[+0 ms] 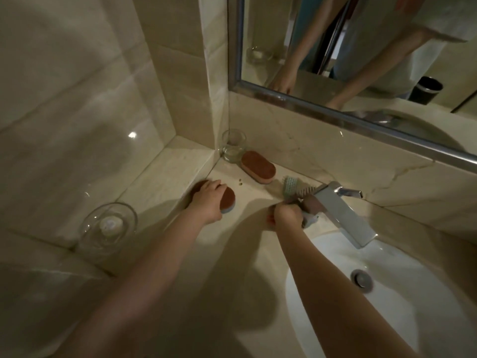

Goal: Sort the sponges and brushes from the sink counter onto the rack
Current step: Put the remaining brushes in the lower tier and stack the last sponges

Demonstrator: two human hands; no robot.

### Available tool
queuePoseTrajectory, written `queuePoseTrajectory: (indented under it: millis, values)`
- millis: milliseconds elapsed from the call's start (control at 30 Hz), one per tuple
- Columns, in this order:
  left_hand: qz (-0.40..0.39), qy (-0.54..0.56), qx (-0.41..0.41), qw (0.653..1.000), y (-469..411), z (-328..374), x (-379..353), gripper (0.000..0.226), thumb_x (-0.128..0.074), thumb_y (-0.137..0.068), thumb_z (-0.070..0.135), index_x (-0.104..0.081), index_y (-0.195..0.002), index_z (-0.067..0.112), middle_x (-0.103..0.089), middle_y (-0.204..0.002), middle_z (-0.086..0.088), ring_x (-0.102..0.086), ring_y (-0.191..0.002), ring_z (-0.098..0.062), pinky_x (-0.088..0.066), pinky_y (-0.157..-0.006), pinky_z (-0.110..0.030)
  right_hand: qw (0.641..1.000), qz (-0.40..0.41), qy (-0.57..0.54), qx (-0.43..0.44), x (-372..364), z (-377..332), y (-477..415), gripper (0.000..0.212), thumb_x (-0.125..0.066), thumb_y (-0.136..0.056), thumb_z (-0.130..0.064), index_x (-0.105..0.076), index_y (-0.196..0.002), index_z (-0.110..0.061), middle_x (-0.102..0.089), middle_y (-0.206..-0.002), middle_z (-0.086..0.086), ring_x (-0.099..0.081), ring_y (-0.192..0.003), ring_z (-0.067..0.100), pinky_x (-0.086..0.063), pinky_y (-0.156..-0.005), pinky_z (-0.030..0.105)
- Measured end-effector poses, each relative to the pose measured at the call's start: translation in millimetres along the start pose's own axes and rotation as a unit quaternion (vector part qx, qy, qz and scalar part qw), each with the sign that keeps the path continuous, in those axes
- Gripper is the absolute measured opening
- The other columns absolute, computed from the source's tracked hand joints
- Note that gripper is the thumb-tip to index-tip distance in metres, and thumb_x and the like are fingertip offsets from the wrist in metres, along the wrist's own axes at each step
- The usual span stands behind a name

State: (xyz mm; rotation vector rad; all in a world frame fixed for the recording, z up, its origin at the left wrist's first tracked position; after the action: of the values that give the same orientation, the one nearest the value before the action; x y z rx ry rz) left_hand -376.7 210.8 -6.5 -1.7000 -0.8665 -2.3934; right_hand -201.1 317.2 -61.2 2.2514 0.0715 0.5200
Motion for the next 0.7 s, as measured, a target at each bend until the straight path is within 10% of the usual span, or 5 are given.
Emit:
queuePoseTrajectory:
  millis: [367, 700]
  values:
    - [0.037, -0.043, 0.007, 0.998, -6, 3, -6, 0.075, -0.07, -0.075, 0.031, -0.035, -0.139, 0.016, -0.034, -0.137, -0.006, -0.029, -0.129, -0.027, -0.034, -0.102, -0.039, 0.99, -0.108, 0.08, 0.037, -10, -1, 19, 0.018, -0.052, -0.089, -0.006, -0.061, -0.073, -0.002, -0.061, -0.066, 0.014, -0.061, -0.057, 0.025, -0.06, -0.066, 0.042]
    - [0.154, 0.32, 0.066, 0.933, 32, 47, 29, 0.066, -0.08, -0.066, 0.032, -0.043, -0.118, 0.017, -0.052, -0.122, -0.006, -0.052, -0.11, -0.026, -0.044, -0.089, -0.034, 0.967, -0.119, 0.059, 0.219, 43, -26, 66, 0.012, -0.058, -0.094, -0.02, -0.064, -0.099, -0.01, -0.067, -0.088, 0.009, -0.061, -0.058, 0.016, -0.049, -0.047, 0.022]
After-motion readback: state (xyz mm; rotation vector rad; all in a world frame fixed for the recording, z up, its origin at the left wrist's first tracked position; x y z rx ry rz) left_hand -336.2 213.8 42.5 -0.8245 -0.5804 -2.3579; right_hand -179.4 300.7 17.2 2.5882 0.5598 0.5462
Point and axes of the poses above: each hand's wrist, its own y-axis away from the middle knuckle, its own x-axis out of the back of the hand, z = x × y, the point moved 3 cm from there along -y, towards the middle knuckle
